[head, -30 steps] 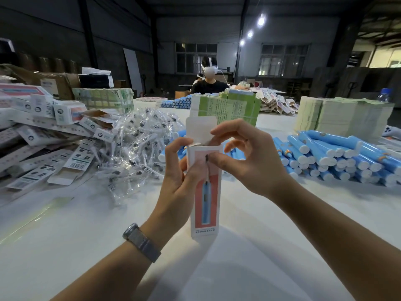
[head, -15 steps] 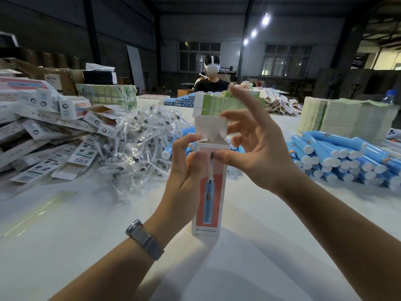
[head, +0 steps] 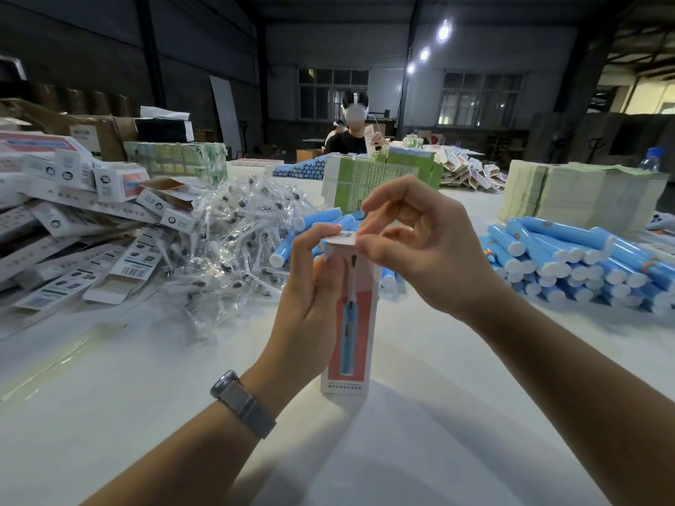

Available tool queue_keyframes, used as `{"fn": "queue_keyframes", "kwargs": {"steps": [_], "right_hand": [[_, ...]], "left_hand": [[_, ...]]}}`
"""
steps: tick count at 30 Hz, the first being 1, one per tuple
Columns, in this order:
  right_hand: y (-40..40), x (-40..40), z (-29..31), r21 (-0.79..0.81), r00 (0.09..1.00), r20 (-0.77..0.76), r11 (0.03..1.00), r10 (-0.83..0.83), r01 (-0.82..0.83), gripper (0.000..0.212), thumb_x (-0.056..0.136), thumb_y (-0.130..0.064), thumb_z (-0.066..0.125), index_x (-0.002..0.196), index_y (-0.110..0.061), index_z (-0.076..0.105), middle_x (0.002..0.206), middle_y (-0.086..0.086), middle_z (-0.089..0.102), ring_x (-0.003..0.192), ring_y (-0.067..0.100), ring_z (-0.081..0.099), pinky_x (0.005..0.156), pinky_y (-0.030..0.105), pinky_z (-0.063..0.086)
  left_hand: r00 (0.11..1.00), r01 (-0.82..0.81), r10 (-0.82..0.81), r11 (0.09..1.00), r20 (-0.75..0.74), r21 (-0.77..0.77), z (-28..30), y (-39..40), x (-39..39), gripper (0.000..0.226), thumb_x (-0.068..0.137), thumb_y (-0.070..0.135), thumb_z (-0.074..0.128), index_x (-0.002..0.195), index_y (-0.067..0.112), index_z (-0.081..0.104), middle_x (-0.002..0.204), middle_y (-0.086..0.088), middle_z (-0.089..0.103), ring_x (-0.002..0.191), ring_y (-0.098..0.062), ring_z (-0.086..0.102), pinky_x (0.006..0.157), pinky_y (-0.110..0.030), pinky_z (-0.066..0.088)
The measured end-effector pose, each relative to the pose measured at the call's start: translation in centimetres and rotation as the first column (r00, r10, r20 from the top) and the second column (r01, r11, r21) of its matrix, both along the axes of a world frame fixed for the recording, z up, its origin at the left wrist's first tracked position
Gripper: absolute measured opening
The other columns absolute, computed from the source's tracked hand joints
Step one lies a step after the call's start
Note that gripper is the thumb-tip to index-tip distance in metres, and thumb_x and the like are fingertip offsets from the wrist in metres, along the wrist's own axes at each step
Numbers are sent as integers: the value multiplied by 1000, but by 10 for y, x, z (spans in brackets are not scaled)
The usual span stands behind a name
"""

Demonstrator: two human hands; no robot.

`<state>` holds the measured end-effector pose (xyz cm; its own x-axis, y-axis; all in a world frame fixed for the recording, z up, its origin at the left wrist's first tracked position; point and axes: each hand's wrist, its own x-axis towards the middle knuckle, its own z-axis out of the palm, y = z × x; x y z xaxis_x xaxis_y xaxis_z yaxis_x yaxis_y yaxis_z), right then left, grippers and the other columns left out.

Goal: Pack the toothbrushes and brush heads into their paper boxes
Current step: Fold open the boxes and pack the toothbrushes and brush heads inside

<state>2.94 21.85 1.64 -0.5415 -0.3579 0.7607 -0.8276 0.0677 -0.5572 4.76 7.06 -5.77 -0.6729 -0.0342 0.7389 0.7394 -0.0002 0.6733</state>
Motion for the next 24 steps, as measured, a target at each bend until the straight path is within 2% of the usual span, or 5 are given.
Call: {"fn": "queue_keyframes", "kwargs": {"steps": [2, 7, 10, 14, 24], "right_hand": [[1, 0, 0, 7, 1000, 21, 1000, 6, -6, 34, 77, -8, 74, 99, -30, 61, 81, -4, 67, 86, 13, 68, 77, 38, 55], [1, 0, 0, 50, 1000, -6, 999, -20, 21, 37, 77, -2, 71, 98, -30, 62, 87, -10, 68, 91, 18, 67, 84, 54, 53], [0, 1, 1, 52, 999, -28, 998, -44, 46, 34, 76, -3, 72, 91, -32, 61, 84, -17, 68, 87, 14, 69, 80, 47, 55], [-1, 5, 3, 92, 998, -50, 995, -39, 43, 29, 77, -6, 72, 89, -31, 61, 84, -17, 67, 86, 12, 68, 77, 32, 51], [1, 14, 11, 155, 992, -108, 985, -58, 75, 16, 80, -10, 73, 85, -21, 63, 82, -2, 69, 80, 15, 68, 77, 42, 59]], "left_hand": [[1000, -17, 16, 1000, -23, -17, 1, 0, 1, 29, 104, 28, 34, 109, 53, 48, 100, 22, 66, 78, -7, 65, 68, -35, 58], [1000, 1, -2, 999, -29, -32, 0, 0, 0, 31, 105, 28, 35, 112, 56, 46, 104, 19, 67, 82, -14, 68, 72, -47, 61], [999, 48, -48, 999, 5, 4, -2, 1, 0, 22, 100, 40, 42, 116, 55, 46, 103, 8, 68, 84, -33, 68, 70, -63, 57], [997, 68, -69, 997, 28, 35, -2, 2, 0, 25, 96, 44, 47, 119, 53, 45, 104, 4, 69, 87, -43, 66, 71, -67, 55], [1000, 16, -17, 999, -15, -50, -2, 2, 3, 23, 99, 47, 39, 121, 51, 41, 102, 1, 66, 81, -44, 66, 64, -64, 56]]}}
